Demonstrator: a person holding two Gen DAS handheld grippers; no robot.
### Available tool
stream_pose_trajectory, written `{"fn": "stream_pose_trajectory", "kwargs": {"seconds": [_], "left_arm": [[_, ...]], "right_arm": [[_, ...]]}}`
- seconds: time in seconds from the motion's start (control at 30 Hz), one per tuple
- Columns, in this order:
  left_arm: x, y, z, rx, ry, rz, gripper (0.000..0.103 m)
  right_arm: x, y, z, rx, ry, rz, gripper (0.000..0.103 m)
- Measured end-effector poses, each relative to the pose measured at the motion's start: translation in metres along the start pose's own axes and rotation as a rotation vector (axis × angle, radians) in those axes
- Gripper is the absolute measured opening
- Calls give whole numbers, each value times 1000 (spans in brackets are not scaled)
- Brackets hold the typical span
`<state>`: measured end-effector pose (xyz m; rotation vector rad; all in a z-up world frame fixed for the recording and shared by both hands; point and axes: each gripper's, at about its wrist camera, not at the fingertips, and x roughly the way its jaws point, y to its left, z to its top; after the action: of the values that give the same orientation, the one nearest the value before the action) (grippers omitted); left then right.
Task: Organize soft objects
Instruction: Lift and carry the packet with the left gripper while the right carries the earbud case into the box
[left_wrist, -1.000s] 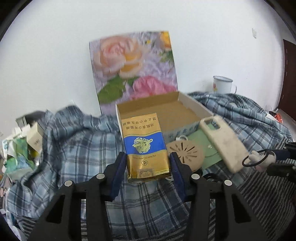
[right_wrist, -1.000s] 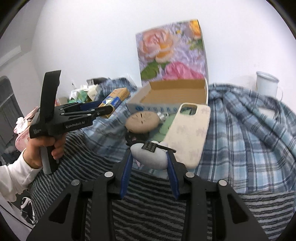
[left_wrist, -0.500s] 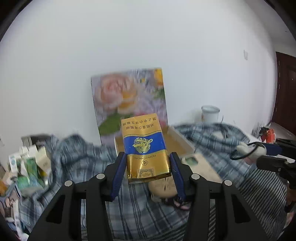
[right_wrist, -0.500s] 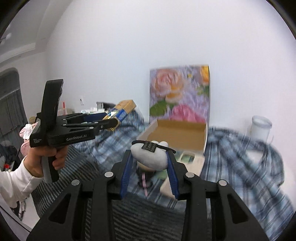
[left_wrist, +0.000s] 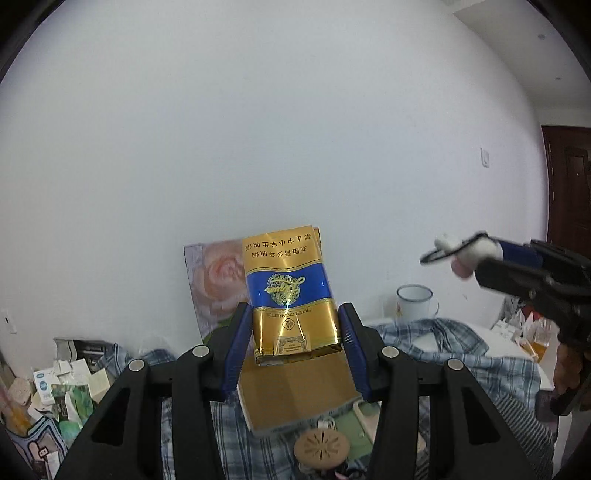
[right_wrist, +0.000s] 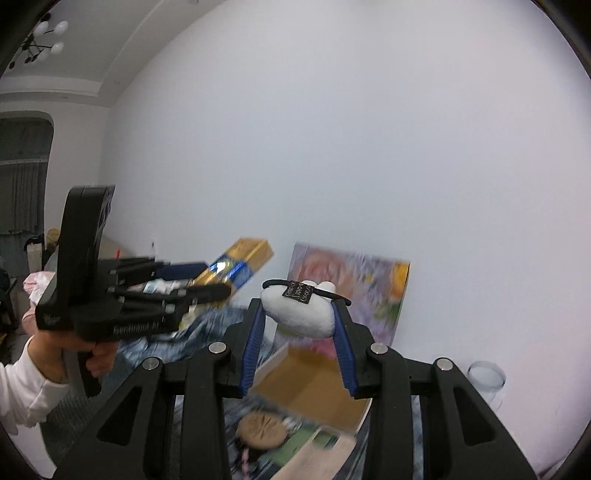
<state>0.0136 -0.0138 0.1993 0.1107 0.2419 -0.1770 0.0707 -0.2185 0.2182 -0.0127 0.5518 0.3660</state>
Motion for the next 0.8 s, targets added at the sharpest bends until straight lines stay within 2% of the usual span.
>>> {"fn": "stream_pose_trajectory", "kwargs": {"seconds": [0.2,0.37,0.6,0.8], "left_arm": [[21,11,22,-37,-18,11,50],[39,21,33,-41,-34,29,50],[68,29,49,-51,-42,27,50],[101,32,41,-55,0,45,50]], "right_arm": [[18,-11,32,-40,-72,-39,36],[44,-17,43,-69,-98,-61,36],[81,-28,38,-53,-86,-83,36],[112,-31,21,-14,-55,-100,36]]}}
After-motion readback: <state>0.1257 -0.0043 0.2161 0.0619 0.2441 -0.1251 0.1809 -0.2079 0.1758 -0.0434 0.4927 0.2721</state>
